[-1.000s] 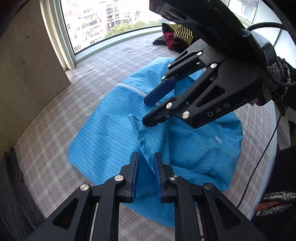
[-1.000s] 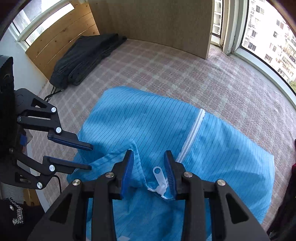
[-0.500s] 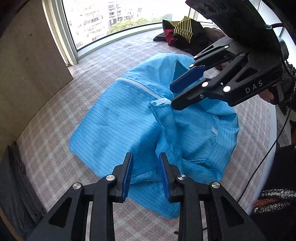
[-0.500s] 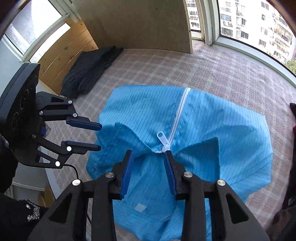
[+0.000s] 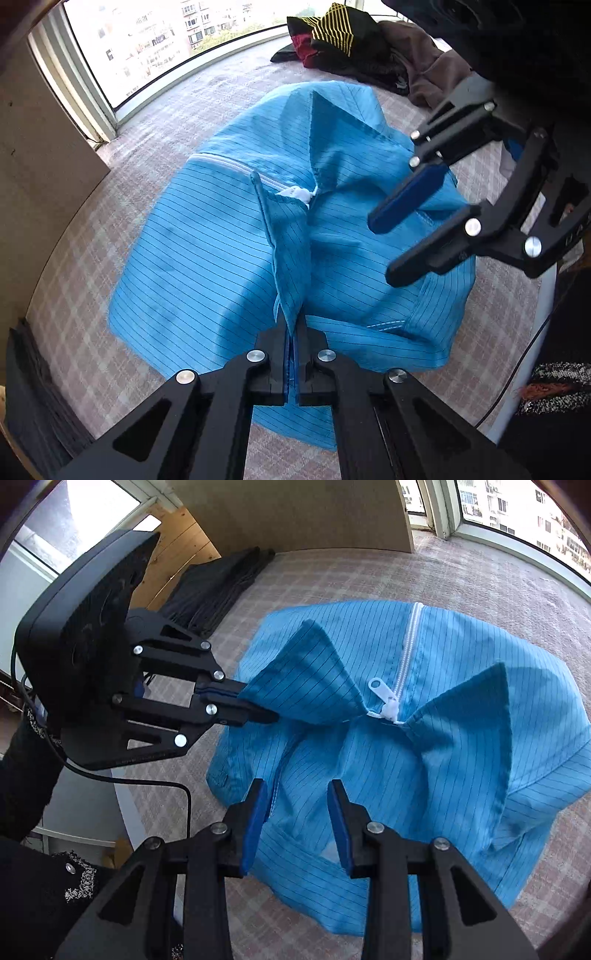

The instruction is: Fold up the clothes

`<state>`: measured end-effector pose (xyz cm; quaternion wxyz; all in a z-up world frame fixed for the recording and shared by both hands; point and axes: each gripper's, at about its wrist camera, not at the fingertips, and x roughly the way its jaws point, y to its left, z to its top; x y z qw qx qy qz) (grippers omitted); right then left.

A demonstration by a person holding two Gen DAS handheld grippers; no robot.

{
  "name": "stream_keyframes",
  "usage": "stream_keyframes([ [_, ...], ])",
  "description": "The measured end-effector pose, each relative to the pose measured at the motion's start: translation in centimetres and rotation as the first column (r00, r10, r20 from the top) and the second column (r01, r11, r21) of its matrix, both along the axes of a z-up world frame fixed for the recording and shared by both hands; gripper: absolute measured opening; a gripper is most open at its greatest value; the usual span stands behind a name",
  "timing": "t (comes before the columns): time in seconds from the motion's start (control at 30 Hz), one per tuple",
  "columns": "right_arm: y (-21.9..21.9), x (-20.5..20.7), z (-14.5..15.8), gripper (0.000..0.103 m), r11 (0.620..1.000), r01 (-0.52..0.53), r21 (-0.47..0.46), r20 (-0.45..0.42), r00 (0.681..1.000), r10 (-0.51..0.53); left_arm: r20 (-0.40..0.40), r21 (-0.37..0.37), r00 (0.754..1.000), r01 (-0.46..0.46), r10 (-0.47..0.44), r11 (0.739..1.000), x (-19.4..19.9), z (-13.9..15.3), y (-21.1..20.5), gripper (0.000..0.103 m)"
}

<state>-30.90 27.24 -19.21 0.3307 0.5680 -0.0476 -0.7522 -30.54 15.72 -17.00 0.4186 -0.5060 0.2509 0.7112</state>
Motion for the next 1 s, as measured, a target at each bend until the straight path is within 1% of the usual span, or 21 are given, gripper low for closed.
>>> stream_keyframes([
  [0.03, -0.7, 0.2, -0.1, 0.034, 1.0, -0.013, 0.0, -0.006, 1.0, 0.013, 0.005, 0.022, 1.0, -0.01, 0.01, 1.0, -0.4, 0.6, -0.3, 0.0],
  [0.13, -3.0, -0.2, -0.9, 0.034, 0.998, -0.038, 0.044, -0.015, 0.999, 0.038, 0.001, 0.029, 1.0, -0.009, 0.009, 1.0, -1.0, 1.3, -0.6, 0.0],
  [0.2, -3.5, -1.1, -1.7, 0.034, 1.0, -0.021, 0.021, 0.022, 1.0, 0.02, 0.01, 0.027, 1.0, -0.003, 0.002, 1.0, -0.8, 1.2, -0.4, 0.0],
  [0.3, -4.3, -2.4, -2.8, 0.034, 1.0, 0.005, -0.012, 0.077, 0.997, -0.004, 0.03, 0.043, 0.999, -0.011, 0.009, 0.999, -0.7, 1.0, -0.6, 0.0],
  [0.5, -4.8, -3.2, -3.8, 0.034, 0.997, 0.015, -0.081, 0.113, 0.994, -0.006, 0.046, 0.053, 0.999, -0.02, 0.018, 0.998, -0.9, 0.8, -0.7, 0.0],
  [0.53, -4.9, -3.3, -3.9, 0.025, 0.996, 0.016, -0.092, 0.118, 0.993, -0.005, 0.049, 0.059, 0.999, -0.025, 0.022, 0.998, -0.9, 0.9, -0.7, 0.0],
  [0.57, -5.0, -3.1, -3.9, 0.001, 0.995, 0.012, -0.104, 0.117, 0.993, 0.0, 0.052, 0.064, 0.998, -0.034, 0.03, 0.997, -1.0, 0.9, -0.7, 0.0],
  [0.67, -4.7, -1.7, -2.6, 0.002, 0.995, 0.025, -0.098, 0.051, 0.998, -0.02, 0.067, 0.086, 0.996, -0.065, 0.059, 0.994, -1.3, 1.0, -1.0, 0.0],
  [0.73, -3.9, -1.0, -1.0, 0.002, 0.99, 0.028, -0.135, 0.019, 0.999, -0.026, 0.122, 0.139, 0.989, -0.101, 0.084, 0.985, -1.7, 1.1, -1.8, 0.001],
  [0.8, -3.6, 0.3, 0.5, 0.002, 0.993, 0.04, -0.108, -0.045, 0.998, -0.045, 0.214, 0.21, 0.971, -0.15, 0.104, 0.966, -2.3, 0.8, -2.6, 0.001],
  [0.87, -3.5, 1.8, 1.2, 0.002, 0.995, 0.042, -0.093, -0.097, 0.994, -0.051, 0.303, 0.268, 0.945, -0.205, 0.12, 0.941, -2.7, 0.2, -3.2, 0.003],
  [0.93, -3.6, 3.2, 1.8, 0.002, 0.996, 0.045, -0.08, -0.147, 0.988, -0.057, 0.341, 0.291, 0.932, -0.228, 0.122, 0.929, -2.7, -0.3, -3.4, 0.005],
  [0.97, -3.9, 3.8, 1.5, 0.002, 0.996, 0.047, -0.072, -0.16, 0.985, -0.058, 0.359, 0.301, 0.925, -0.239, 0.122, 0.923, -2.7, -0.5, -3.4, 0.005],
  [1.0, -4.6, 4.0, 1.0, 0.002, 0.998, 0.046, -0.039, -0.175, 0.983, -0.053, 0.376, 0.318, 0.919, -0.249, 0.119, 0.915, -2.9, -0.6, -3.4, 0.004],
])
